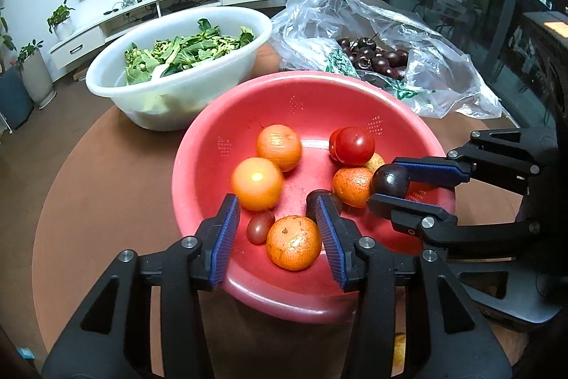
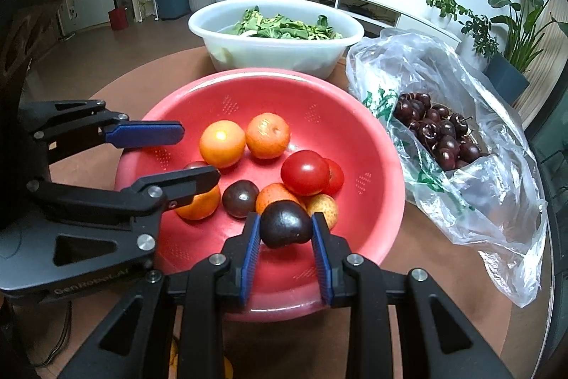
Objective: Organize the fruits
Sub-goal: 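Open both tools to drop the orange and dark plum into the basin, then grasp the small red plum from the table with the right tool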
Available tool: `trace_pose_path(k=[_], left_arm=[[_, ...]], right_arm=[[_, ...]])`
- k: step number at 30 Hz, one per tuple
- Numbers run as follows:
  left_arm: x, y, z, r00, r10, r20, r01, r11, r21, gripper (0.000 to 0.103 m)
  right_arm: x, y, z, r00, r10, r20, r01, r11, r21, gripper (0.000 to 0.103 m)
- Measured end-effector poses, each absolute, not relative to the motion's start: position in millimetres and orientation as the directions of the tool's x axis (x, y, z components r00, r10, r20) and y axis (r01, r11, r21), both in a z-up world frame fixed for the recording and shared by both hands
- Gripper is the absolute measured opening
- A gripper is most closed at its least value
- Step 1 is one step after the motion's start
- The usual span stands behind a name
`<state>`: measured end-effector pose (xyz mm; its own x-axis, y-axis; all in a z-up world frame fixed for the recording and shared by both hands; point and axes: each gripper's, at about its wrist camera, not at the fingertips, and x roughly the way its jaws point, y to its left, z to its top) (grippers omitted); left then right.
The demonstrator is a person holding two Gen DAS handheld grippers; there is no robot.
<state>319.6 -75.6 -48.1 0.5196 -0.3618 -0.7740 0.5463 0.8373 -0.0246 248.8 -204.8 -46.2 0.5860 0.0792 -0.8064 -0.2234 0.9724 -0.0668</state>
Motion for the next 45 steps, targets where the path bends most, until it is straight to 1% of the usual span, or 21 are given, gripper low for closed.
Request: trace_pose_path(k=[1,4,6,8,10,12,15,16,22,28,31,33,35,37,41,45], left_arm=[[318.8,-74.2,-47.1,0.521,-0.364,-0.772,0.545,0.838,-0.027,0.046],[314.3,-68.9,-41.1,0.530,-0.378,-0.759,0.538,0.842,-0.044,0.054],[309.0,-64.4,-35.3,0.540,-0.388,-0.747,0.532,0.845,-0.054,0.065],[300.8,-59.5,-28.7,0.551,-0.403,-0.731,0.528,0.846,-0.068,0.073],[293.1,-55.3,-23.7,0.562,-0.409,-0.719,0.524,0.849,-0.074,0.078],[282.2,-48.0,-18.1,0.577,-0.415,-0.704,0.512,0.855,-0.084,0.089],[264.4,-36.9,-12.9,0.592,-0.419,-0.689,0.500,0.861,-0.095,0.096],[259.0,-34.2,-12.6,0.592,-0.418,-0.690,0.497,0.862,-0.095,0.096],[211.2,-15.4,-20.2,0.582,-0.416,-0.699,0.485,0.868,-0.112,0.098],[157.2,-7.3,-39.7,0.559,-0.417,-0.716,0.483,0.866,-0.127,0.098],[138.7,-9.2,-52.8,0.537,-0.413,-0.736,0.494,0.861,-0.123,0.098],[126.0,-10.5,-61.2,0.518,-0.415,-0.748,0.496,0.858,-0.132,0.098],[114.3,-12.7,-66.5,0.506,-0.418,-0.755,0.502,0.854,-0.136,0.098],[104.3,-16.5,-69.6,0.501,-0.421,-0.756,0.510,0.849,-0.135,0.098],[104.0,-25.4,-69.1,0.499,-0.415,-0.761,0.524,0.844,-0.117,0.098],[103.2,-27.4,-69.1,0.502,-0.410,-0.762,0.528,0.842,-0.105,0.098]], right_arm=[[248.7,-204.3,-45.9,0.587,0.077,-0.806,-0.223,0.972,-0.070,0.032],[248.0,-204.3,-45.3,0.587,0.072,-0.806,-0.219,0.973,-0.073,0.032],[247.4,-203.9,-44.4,0.587,0.072,-0.806,-0.217,0.974,-0.071,0.033],[244.8,-203.2,-42.5,0.591,0.078,-0.803,-0.219,0.973,-0.067,0.044],[239.2,-203.5,-39.1,0.601,0.081,-0.795,-0.216,0.974,-0.064,0.050],[232.2,-204.6,-35.3,0.609,0.084,-0.788,-0.215,0.975,-0.062,0.054],[220.8,-208.4,-29.0,0.627,0.091,-0.773,-0.204,0.978,-0.050,0.059],[216.2,-210.9,-26.4,0.632,0.095,-0.769,-0.193,0.980,-0.037,0.062],[174.4,-231.3,-16.2,0.655,0.153,-0.740,-0.144,0.987,0.076,0.068],[121.3,-255.2,-32.7,0.650,0.204,-0.733,-0.078,0.976,0.202,0.069],[97.8,-260.1,-49.7,0.635,0.212,-0.743,-0.054,0.971,0.231,0.069],[93.7,-257.7,-59.2,0.614,0.211,-0.761,-0.062,0.974,0.220,0.067],[95.9,-256.0,-63.5,0.597,0.208,-0.775,-0.065,0.975,0.211,0.062],[98.4,-253.5,-63.3,0.596,0.201,-0.777,-0.076,0.978,0.195,0.060],[105.5,-245.5,-65.5,0.582,0.199,-0.788,-0.104,0.980,0.171,0.053],[112.9,-241.0,-70.0,0.564,0.192,-0.803,-0.117,0.981,0.153,0.048]])
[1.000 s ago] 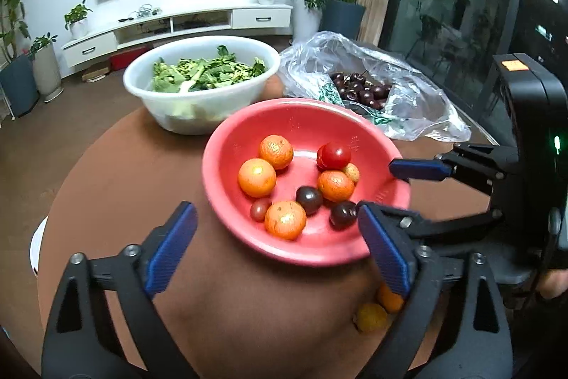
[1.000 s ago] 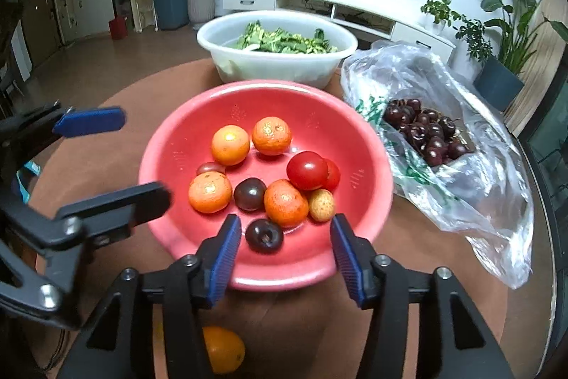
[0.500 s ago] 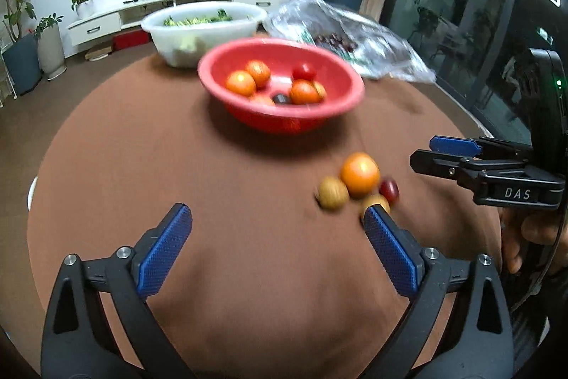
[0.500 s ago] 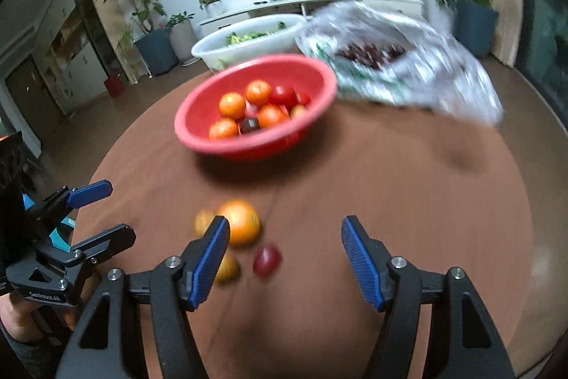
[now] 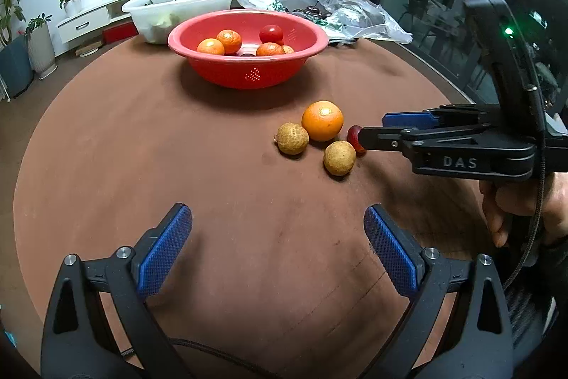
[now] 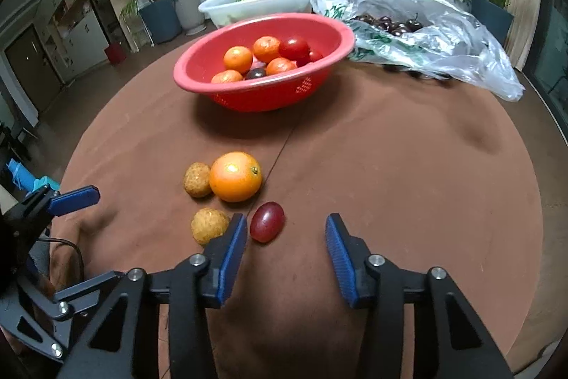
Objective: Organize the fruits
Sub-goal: 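Grasp the small red plum from the table with the right tool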
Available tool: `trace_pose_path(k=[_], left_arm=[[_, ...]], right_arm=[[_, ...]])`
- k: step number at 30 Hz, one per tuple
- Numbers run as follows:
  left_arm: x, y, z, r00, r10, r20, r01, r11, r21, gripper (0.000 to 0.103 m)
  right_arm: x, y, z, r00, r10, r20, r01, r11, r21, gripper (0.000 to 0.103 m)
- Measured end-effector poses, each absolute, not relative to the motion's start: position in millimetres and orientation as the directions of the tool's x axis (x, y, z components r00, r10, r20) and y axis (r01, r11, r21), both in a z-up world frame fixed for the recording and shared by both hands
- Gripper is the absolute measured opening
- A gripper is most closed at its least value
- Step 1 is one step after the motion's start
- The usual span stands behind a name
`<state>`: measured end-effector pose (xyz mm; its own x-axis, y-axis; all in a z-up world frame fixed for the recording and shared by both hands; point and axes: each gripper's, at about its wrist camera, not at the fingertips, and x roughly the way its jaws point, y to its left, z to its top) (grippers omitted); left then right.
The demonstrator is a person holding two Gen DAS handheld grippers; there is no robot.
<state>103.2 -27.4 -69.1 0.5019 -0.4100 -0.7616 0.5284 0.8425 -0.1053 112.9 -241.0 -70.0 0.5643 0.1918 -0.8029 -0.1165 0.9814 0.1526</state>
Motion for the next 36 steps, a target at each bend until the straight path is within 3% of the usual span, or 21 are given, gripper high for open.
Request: trace_pose_path(k=[17,24,36], left_arm=[[115.2,-28.2,-66.0,0.502,-0.403,-0.765,0.537,0.839,-0.090,0.099],[116.0,-34.8,-64.9,0.491,-0.414,-0.767,0.563,0.822,-0.084,0.098],[125.1,-72.8,-65.2,0.459,-0.431,-0.777,0.640,0.767,-0.047,0.098]], right_arm=[[132.6,-219.1,-77.8,0.497,0.189,-0.847,-0.194,0.976,0.104,0.040],[134.9,-214.5,-77.5,0.489,0.210,-0.847,-0.221,0.969,0.112,0.025],[118.6,-241.7,-74.0,0.518,0.241,-0.820,-0.150,0.970,0.191,0.024]])
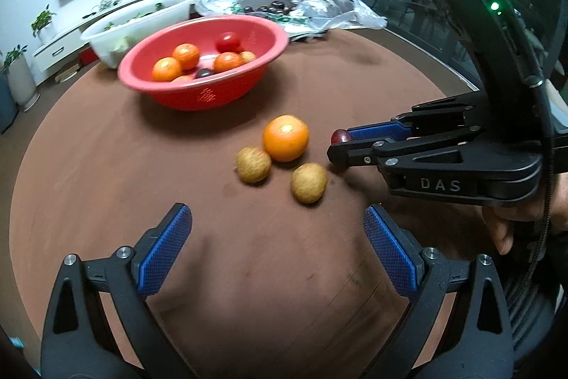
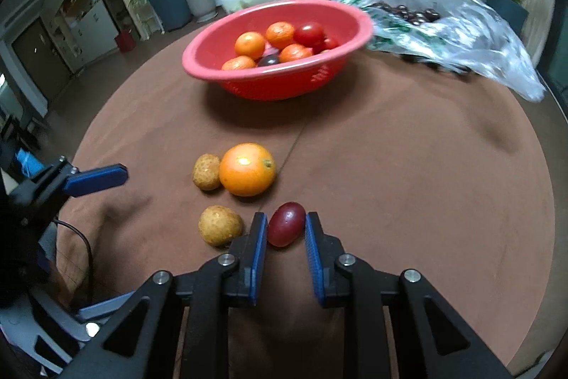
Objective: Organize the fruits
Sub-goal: 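Grasp the small red plum from the table with the right tool, then grasp a brown potato with the left tool while the right tool holds the red plum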
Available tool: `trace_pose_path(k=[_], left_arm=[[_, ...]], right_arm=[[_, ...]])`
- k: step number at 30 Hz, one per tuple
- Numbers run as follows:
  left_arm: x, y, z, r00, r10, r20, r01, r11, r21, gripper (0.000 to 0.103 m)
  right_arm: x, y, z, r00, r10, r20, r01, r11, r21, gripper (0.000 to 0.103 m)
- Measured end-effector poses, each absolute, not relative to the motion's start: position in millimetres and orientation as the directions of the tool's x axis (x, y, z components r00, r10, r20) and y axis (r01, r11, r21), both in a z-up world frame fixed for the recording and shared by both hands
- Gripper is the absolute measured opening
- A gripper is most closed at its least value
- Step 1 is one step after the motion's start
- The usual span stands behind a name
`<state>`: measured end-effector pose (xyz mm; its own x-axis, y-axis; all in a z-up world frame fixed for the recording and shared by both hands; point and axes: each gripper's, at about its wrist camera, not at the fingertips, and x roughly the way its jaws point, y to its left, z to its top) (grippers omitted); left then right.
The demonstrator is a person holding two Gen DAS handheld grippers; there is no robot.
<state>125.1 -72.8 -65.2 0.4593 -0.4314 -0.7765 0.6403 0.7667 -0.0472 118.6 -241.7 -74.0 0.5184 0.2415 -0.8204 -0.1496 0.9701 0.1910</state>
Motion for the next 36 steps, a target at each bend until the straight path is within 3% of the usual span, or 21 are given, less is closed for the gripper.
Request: trace_pose_path(k=[9,12,14,16,19,21,23,36], left_arm=[[140.8,-100.8,-76.0,0.412,-0.426,-0.806,0.670,0.741,-0.049,0.076],[144.3,-107.7,-79.1,0.404,-0.420,-0.813,0.675,0.736,-0.044,0.073],[147.6,-111.1,-81.4,0.396,-0.418,-0.818,0.678,0.734,-0.046,0.065],[149.1,-113.8,-81.2,0.405,-0.412,-0.816,0.678,0.735,-0.035,0.065],[151.9,-114.3,-78.7,0.409,-0.411,-0.815,0.674,0.738,-0.033,0.054],[152.8,-114.4,-78.2,0.403,-0.411,-0.818,0.677,0.735,-0.036,0.040],[151.8,-116.3,-79.9,0.395,-0.405,-0.824,0.684,0.729,-0.030,0.035],[148.0,-124.7,-88.7,0.381,-0.389,-0.839,0.706,0.709,-0.008,0.025]], right_arm=[[109.9,-252.9,-67.8,0.547,0.237,-0.802,-0.118,0.971,0.207,0.024],[107.9,-254.9,-66.2,0.555,0.236,-0.798,-0.116,0.971,0.207,0.024],[107.8,-255.3,-66.1,0.557,0.235,-0.797,-0.116,0.972,0.206,0.024],[107.5,-255.1,-66.4,0.557,0.235,-0.797,-0.116,0.972,0.206,0.024],[105.7,-254.6,-66.2,0.557,0.235,-0.797,-0.117,0.972,0.205,0.024],[105.7,-254.6,-66.5,0.557,0.235,-0.796,-0.117,0.972,0.206,0.024],[106.0,-254.1,-66.7,0.559,0.234,-0.796,-0.116,0.972,0.204,0.024],[105.3,-253.3,-67.4,0.557,0.234,-0.797,-0.117,0.972,0.203,0.024]])
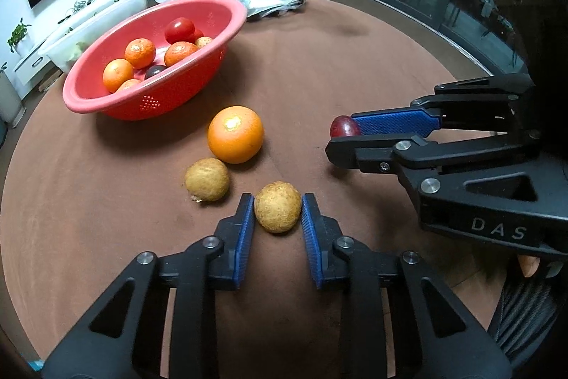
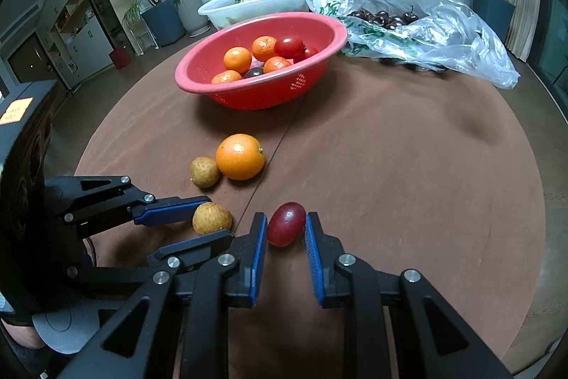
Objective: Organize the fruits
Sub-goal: 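Grasp a brown potato with the left tool while the right tool holds the red plum, then carry the potato and red plum over the red basin with both tools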
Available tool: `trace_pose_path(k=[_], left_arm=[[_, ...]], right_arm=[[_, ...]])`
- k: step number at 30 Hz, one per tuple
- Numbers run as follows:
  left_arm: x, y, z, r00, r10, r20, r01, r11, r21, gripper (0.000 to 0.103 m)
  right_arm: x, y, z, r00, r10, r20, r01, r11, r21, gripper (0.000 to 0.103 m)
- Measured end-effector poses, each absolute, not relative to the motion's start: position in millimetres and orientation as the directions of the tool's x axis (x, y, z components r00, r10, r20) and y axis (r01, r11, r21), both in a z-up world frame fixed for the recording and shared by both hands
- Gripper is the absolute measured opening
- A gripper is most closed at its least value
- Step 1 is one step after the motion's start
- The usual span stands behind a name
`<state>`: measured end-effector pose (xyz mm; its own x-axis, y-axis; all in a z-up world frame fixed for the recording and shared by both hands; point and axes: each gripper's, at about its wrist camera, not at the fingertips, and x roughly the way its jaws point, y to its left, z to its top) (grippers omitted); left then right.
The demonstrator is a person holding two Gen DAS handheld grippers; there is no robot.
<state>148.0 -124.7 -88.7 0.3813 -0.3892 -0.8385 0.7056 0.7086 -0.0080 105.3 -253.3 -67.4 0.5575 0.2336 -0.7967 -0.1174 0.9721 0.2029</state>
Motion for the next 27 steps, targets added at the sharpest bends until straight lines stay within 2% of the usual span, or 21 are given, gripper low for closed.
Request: trace_pose_path(k=[27], left_arm=[[137.1,-68.5,-59.1,0.416,-0.463,-0.783,0.631,0.767,-0.119,0.025]], right_arm=[[97.3,-243.2,-63.0,0.568,0.223,-0.792,-0.132,0.975,0.180,0.024]])
